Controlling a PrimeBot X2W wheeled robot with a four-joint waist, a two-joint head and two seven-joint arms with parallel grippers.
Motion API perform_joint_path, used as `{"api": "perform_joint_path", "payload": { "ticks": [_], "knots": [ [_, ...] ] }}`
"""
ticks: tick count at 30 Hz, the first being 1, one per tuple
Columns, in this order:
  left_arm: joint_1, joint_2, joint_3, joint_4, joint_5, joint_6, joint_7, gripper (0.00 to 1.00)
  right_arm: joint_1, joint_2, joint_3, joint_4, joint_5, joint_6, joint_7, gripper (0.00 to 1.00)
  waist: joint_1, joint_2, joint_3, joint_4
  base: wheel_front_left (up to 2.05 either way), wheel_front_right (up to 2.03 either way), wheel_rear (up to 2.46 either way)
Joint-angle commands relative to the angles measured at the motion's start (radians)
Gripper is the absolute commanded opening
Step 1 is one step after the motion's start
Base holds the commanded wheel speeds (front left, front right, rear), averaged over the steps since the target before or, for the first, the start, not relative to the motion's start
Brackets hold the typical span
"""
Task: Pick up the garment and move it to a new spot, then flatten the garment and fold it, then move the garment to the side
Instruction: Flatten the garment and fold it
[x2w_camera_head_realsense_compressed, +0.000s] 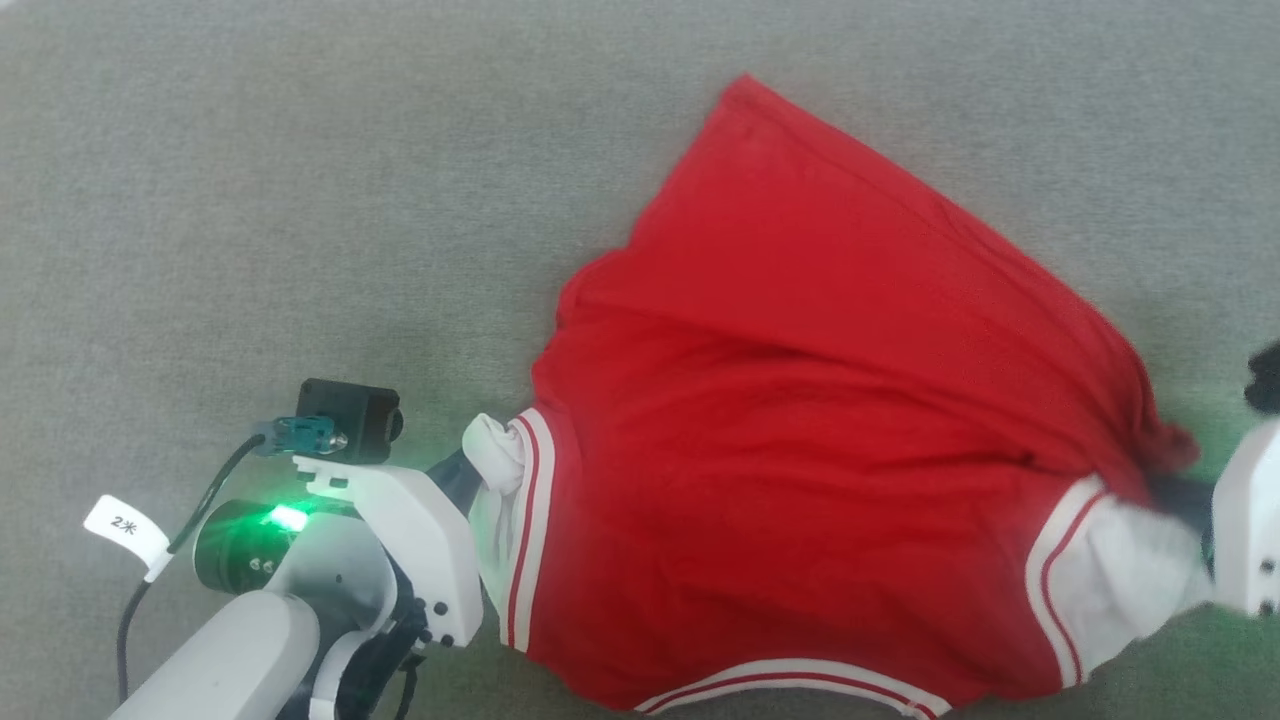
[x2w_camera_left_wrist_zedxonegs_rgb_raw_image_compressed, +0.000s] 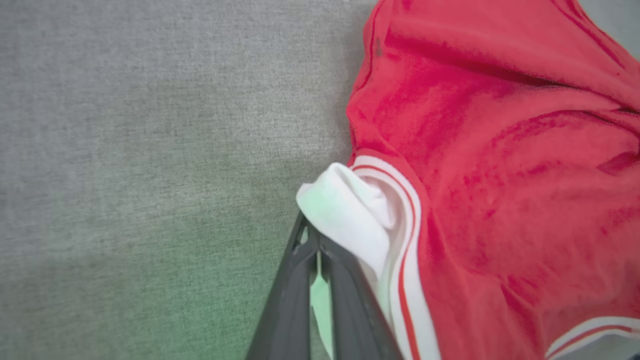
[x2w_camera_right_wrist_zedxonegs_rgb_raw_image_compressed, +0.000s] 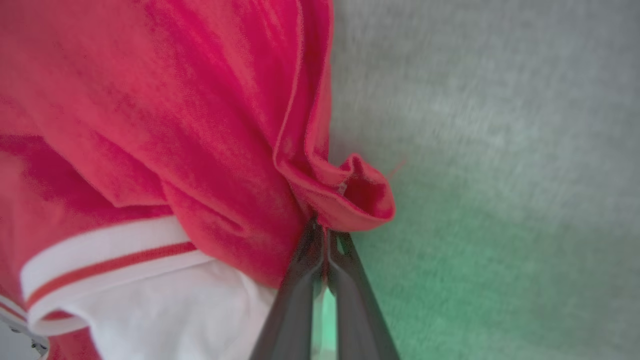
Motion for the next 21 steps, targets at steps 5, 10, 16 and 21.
{"api": "perform_joint_path", "payload": {
  "ticks": [5,10,16,21],
  "knots": [
    [0.0,0.011,0.01,0.007,-0.008,-0.002,0.001,0.0,0.169,0.104,-0.018,-0.001,-0.071,-0.002,0.034,0.0,0.0,-0.0001,-0.001,-0.018,0.0,0.0,0.0],
    [-0.008,0.01,0.008,0.018,-0.011,-0.005,0.002,0.0,0.176,0.157,-0.042,0.003,-0.142,-0.002,0.0,1.0,0.0,-0.0001,-0.006,-0.025,0.0,0.0,0.0],
    [-0.002,0.013,0.008,0.026,-0.018,-0.01,0.001,0.0,0.138,0.15,-0.09,-0.087,-0.162,-0.003,0.006,1.0,0.0,-0.0001,-0.031,-0.027,0.0,0.0,0.0],
    [0.01,0.013,0.002,0.025,-0.02,-0.015,0.002,0.0,0.077,0.151,-0.131,-0.209,-0.167,-0.002,0.01,1.0,0.0,-0.0001,-0.054,-0.015,0.0,0.0,0.0]
  ]
}}
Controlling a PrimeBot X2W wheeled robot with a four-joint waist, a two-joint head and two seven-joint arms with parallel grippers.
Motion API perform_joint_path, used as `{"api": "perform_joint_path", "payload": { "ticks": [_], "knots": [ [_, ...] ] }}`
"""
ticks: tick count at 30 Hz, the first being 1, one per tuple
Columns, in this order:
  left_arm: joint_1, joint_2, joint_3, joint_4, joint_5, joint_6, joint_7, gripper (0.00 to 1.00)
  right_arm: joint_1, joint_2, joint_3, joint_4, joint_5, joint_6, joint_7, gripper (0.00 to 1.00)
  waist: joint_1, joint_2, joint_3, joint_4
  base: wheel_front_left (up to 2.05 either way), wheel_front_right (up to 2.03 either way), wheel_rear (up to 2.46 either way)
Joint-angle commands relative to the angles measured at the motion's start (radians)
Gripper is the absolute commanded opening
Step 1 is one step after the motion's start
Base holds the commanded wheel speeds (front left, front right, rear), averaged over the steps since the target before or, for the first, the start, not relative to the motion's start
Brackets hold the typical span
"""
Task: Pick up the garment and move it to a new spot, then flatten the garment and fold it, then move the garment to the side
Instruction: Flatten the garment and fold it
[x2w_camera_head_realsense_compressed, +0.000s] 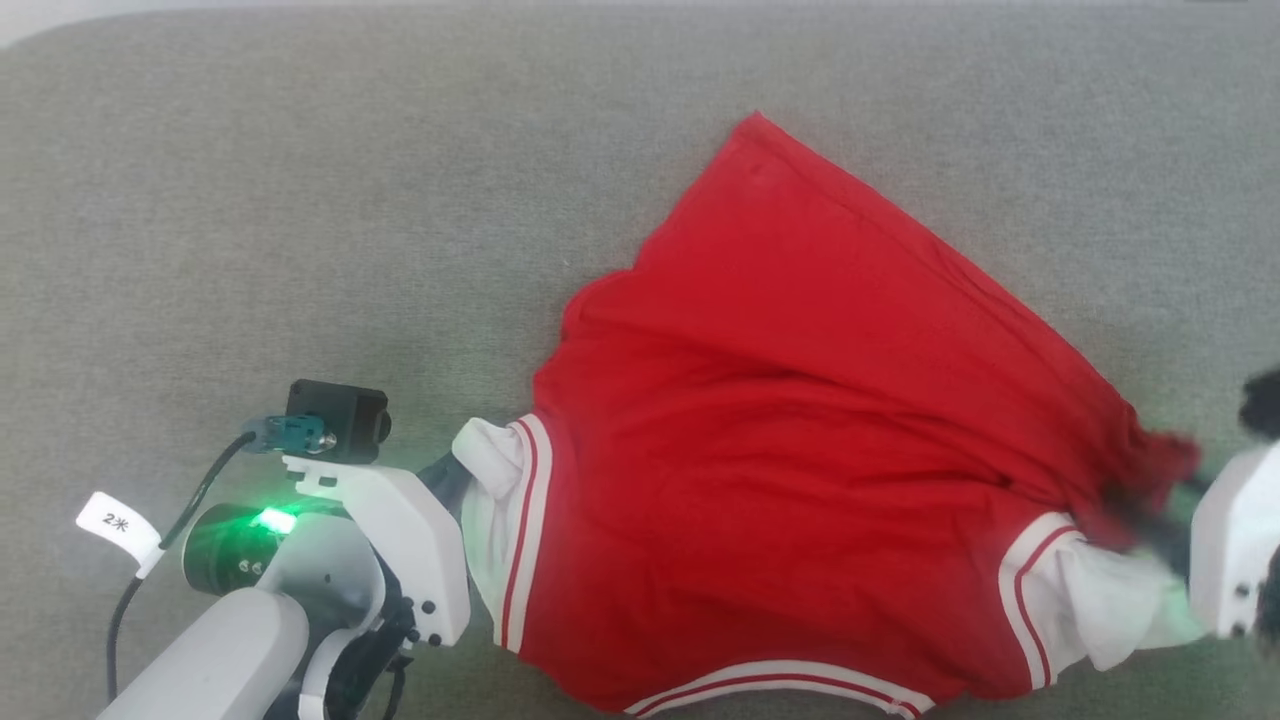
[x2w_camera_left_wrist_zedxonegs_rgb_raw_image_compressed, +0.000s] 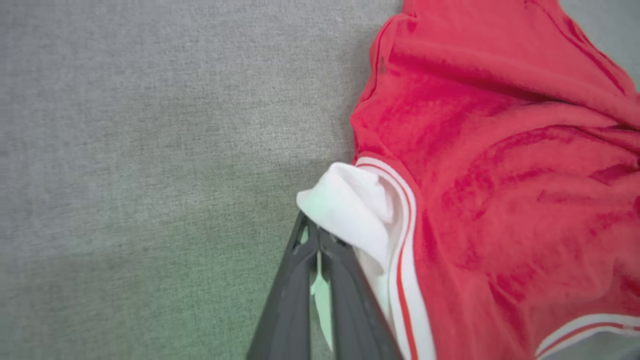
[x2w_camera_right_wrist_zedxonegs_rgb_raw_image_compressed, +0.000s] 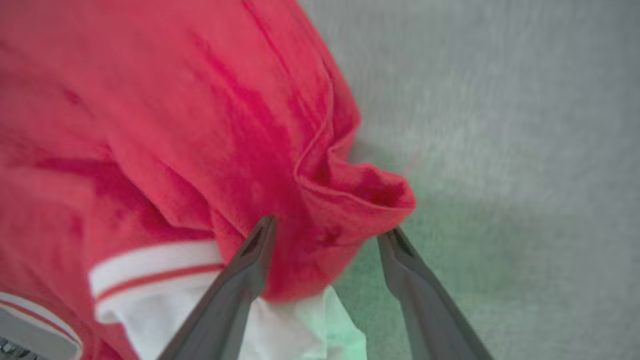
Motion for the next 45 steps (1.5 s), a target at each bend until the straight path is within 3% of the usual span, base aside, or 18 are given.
{"api": "perform_joint_path", "payload": {
  "ticks": [1,9,10,12,17,24,32,33,34,37,45],
  "knots": [
    [0.012,0.0,-0.004,-0.003,-0.006,-0.007,0.002,0.0,-0.052,0.002,-0.005,-0.046,-0.009,-0.001,-0.005,1.0,-0.0001,0.0,-0.011,0.011,0.0,0.0,0.0],
    [-0.002,-0.01,-0.024,-0.008,0.002,-0.015,0.008,0.0,-0.269,-0.017,0.104,-0.044,-0.061,-0.001,-0.064,1.0,-0.0001,0.0,-0.019,0.056,0.0,0.0,0.0],
    [-0.028,-0.039,-0.048,0.001,0.007,-0.032,0.006,0.0,-0.582,-0.006,0.327,0.214,-0.09,-0.001,-0.168,1.0,-0.0001,0.0,-0.005,0.118,0.0,0.0,0.0],
    [-0.043,-0.05,-0.057,0.01,0.005,-0.044,0.004,0.0,-0.718,0.002,0.432,0.367,-0.086,-0.002,-0.222,1.0,-0.0001,0.0,0.006,0.145,0.0,0.0,0.0],
    [-0.067,-0.077,-0.077,0.03,0.007,-0.065,-0.001,0.0,-0.903,0.021,0.564,0.631,-0.068,-0.002,-0.266,1.0,-0.0001,0.0,0.024,0.196,0.0,0.0,0.0],
    [-0.096,-0.121,-0.102,0.064,0.01,-0.092,-0.015,0.0,-1.042,0.046,0.698,0.898,-0.005,-0.002,-0.237,1.0,-0.0001,0.0,0.048,0.255,0.0,0.0,0.0],
    [-0.129,-0.16,-0.124,0.1,0.008,-0.119,-0.027,0.0,-1.066,0.048,0.829,1.063,0.067,-0.002,-0.163,1.0,-0.0001,0.0,0.075,0.297,0.0,0.0,0.0],
    [-0.131,-0.163,-0.123,0.105,0.005,-0.121,-0.029,0.0,-1.061,0.046,0.844,1.078,0.076,-0.001,-0.148,0.76,-0.0001,0.0,0.076,0.3,0.0,0.0,0.0],
    [-0.132,-0.165,-0.123,0.11,0.002,-0.122,-0.03,0.0,-1.053,0.044,0.863,1.091,0.084,-0.001,-0.131,0.0,-0.0001,0.0,0.078,0.302,0.0,0.0,0.0],
    [-0.136,-0.167,-0.122,0.125,-0.003,-0.129,-0.035,0.0,-1.05,0.027,0.898,1.112,0.116,-0.001,-0.097,0.0,-0.0001,0.0,0.081,0.305,0.0,0.0,0.0],
    [-0.167,-0.141,-0.094,0.145,-0.007,-0.127,-0.027,0.0,-1.11,0.008,0.915,1.135,0.151,-0.003,-0.176,0.0,-0.0001,0.0,0.056,0.274,0.0,0.0,0.0]
  ]
}}
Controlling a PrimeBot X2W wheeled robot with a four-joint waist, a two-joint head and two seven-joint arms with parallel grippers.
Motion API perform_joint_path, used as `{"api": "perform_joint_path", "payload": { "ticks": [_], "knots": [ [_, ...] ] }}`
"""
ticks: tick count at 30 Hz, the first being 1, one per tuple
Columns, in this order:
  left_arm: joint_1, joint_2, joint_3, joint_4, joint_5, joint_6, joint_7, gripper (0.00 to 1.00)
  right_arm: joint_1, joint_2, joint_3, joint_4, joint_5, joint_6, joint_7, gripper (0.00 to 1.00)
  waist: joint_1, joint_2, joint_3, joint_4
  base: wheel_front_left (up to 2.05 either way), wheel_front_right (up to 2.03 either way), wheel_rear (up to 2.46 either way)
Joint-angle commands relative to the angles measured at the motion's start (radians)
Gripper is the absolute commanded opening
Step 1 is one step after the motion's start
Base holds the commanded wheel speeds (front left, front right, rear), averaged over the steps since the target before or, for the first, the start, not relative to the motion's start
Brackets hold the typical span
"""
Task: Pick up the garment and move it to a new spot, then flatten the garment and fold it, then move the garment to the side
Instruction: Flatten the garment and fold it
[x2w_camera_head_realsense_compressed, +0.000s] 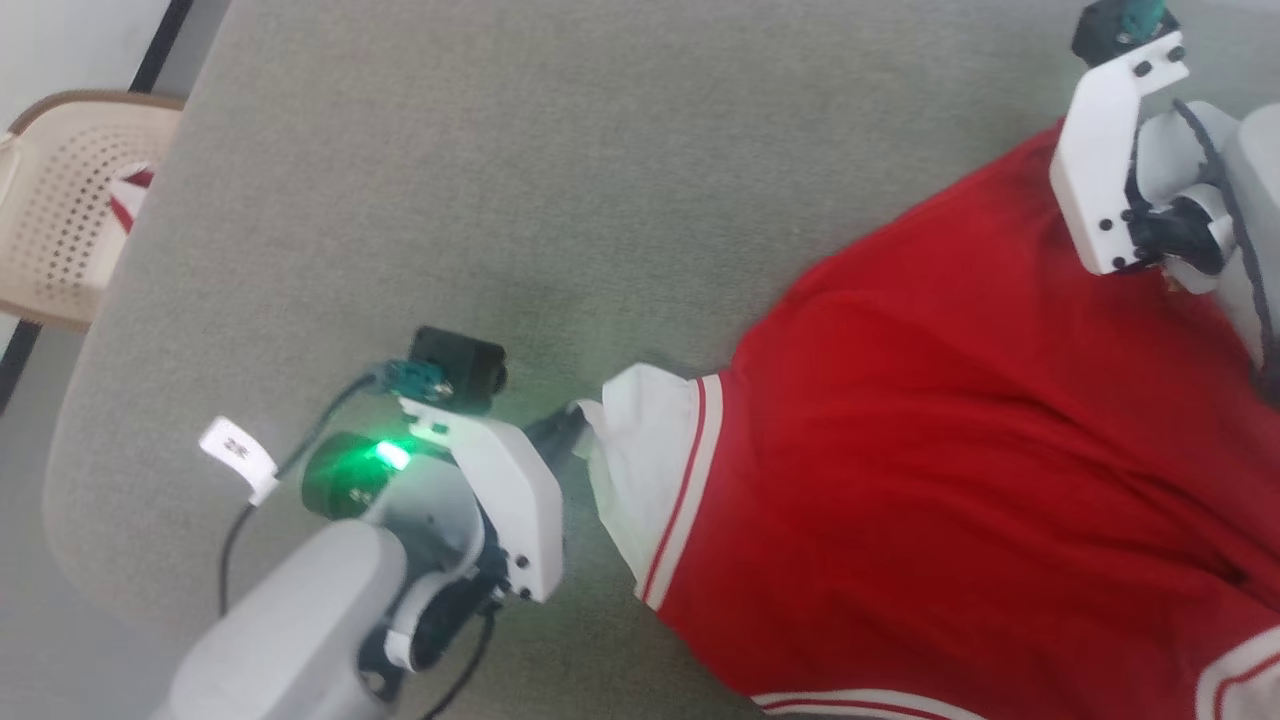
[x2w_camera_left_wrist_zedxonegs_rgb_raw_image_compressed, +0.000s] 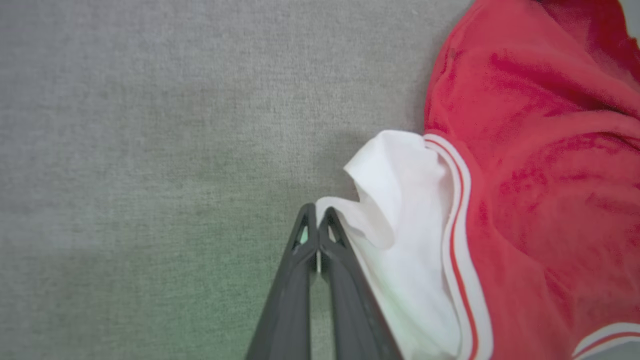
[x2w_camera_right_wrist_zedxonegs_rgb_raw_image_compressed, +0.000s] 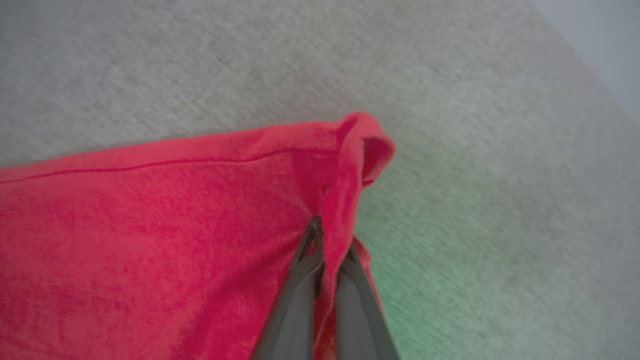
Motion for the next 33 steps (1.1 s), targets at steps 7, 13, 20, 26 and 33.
{"api": "perform_joint_path", "payload": {
  "ticks": [7,13,20,26,33],
  "knots": [
    [-0.086,0.067,0.033,-0.023,0.017,0.014,0.055,0.0,-0.025,-0.026,0.034,-0.019,0.036,-0.003,-0.073,0.0,0.0,0.0,-0.058,-0.063,0.0,0.0,0.0],
    [-0.215,0.142,0.065,-0.032,0.04,0.002,0.142,0.0,-0.045,-0.066,0.058,-0.095,0.084,-0.003,-0.123,0.0,0.0,0.0,-0.107,-0.122,0.0,0.0,0.0],
    [-0.413,0.224,0.098,0.044,0.059,-0.047,0.248,0.0,-0.088,-0.13,0.065,-0.194,0.122,-0.003,-0.166,0.0,0.0,0.0,-0.167,-0.203,0.0,0.0,0.0],
    [-0.549,0.244,0.104,0.131,0.078,-0.082,0.285,0.0,-0.129,-0.146,0.032,-0.224,0.126,-0.003,-0.194,0.0,0.0,0.0,-0.199,-0.251,0.0,0.0,0.0],
    [-0.734,0.207,0.103,0.275,0.14,-0.121,0.227,0.0,-0.188,-0.118,-0.046,-0.159,0.056,-0.003,-0.272,0.0,0.0,0.0,-0.183,-0.287,0.0,0.0,0.0]
  ]
}}
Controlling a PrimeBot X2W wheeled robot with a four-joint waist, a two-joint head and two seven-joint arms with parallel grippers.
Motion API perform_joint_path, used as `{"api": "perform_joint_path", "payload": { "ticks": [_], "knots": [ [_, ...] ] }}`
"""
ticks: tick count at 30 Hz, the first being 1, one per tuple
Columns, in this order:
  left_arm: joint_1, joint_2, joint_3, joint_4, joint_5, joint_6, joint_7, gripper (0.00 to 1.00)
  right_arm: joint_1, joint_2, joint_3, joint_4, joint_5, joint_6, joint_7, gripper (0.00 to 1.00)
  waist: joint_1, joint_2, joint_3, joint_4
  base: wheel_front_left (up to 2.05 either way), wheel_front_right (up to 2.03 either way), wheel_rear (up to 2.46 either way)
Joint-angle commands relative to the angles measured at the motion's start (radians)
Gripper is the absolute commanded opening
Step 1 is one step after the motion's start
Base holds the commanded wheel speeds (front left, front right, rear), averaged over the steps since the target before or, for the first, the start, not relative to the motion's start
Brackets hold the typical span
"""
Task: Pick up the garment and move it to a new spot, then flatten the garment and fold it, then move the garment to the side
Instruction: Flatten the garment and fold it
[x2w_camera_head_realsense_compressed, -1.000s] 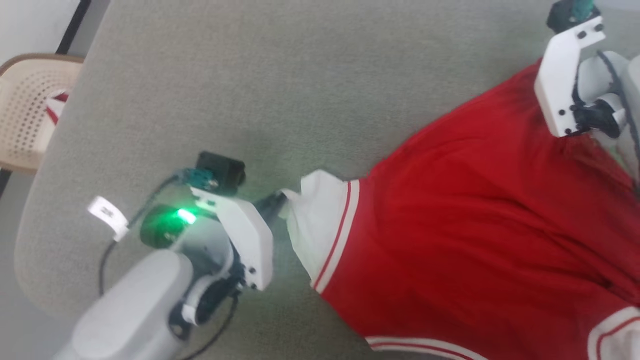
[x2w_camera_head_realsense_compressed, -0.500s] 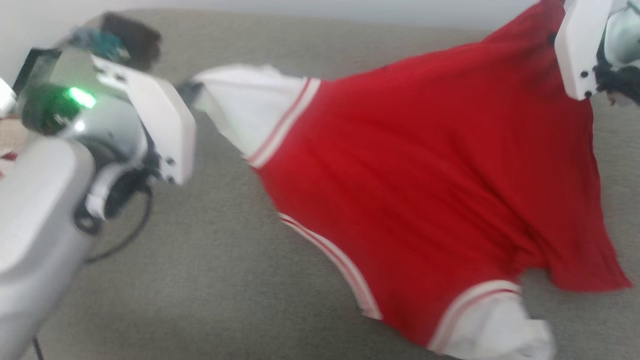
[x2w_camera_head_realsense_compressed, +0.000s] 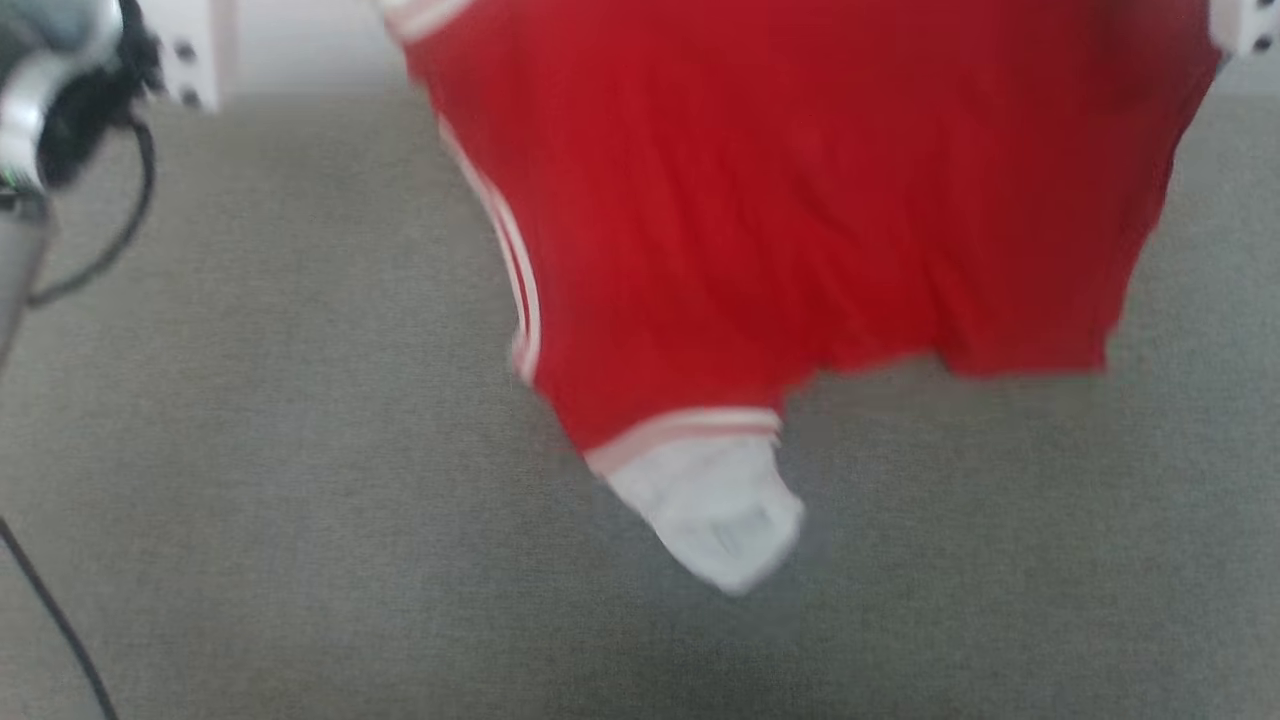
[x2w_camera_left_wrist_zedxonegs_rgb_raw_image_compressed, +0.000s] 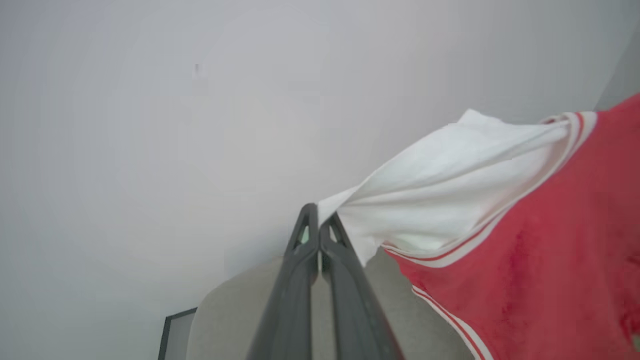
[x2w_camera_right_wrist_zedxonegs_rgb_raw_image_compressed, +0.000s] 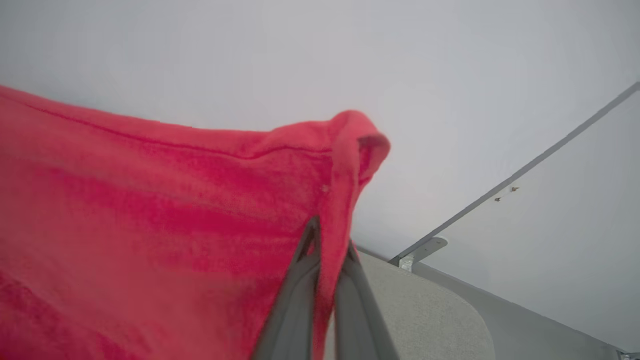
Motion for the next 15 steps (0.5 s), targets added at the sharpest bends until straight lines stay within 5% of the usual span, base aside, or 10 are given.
{"api": "perform_joint_path", "payload": {
  "ticks": [1,15],
  "knots": [
    [-0.031,-0.01,0.0,0.028,0.015,-0.006,-0.02,0.0,-0.014,0.015,-0.016,0.025,-0.019,-0.002,-0.028,0.0,0.0,-0.0001,0.015,-0.009,0.0,0.0,0.0],
    [-0.446,-0.14,-0.003,0.33,0.213,0.023,-0.389,0.0,-0.255,0.151,-0.208,0.356,-0.308,-0.002,-0.457,0.0,0.0,-0.0001,0.209,-0.04,0.0,0.0,0.0]
  ]
}}
